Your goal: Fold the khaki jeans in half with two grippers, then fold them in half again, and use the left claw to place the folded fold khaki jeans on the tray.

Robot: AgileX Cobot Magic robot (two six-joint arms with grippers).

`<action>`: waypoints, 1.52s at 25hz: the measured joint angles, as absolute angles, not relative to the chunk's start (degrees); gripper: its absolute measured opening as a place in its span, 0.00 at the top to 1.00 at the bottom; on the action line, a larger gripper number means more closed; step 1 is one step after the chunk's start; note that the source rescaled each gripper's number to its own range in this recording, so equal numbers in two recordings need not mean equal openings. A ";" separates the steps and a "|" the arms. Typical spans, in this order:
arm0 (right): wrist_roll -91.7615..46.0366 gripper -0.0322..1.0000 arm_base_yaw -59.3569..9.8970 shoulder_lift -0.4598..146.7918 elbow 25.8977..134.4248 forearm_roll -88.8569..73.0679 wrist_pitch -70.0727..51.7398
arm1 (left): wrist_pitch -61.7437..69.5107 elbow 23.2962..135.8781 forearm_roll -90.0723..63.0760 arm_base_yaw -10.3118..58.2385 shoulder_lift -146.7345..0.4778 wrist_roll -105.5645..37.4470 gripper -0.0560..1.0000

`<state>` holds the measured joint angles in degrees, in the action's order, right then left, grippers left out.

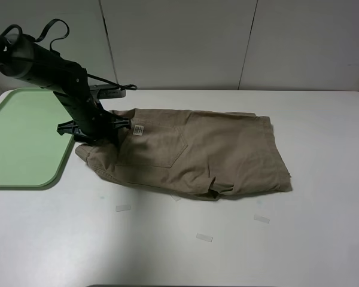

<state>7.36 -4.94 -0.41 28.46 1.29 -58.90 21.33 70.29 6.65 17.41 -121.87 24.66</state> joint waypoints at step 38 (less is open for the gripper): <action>7.31 0.00 -4.94 -0.41 28.46 1.29 -58.90 | 46.10 80.23 5.38 23.22 -101.51 17.85 0.91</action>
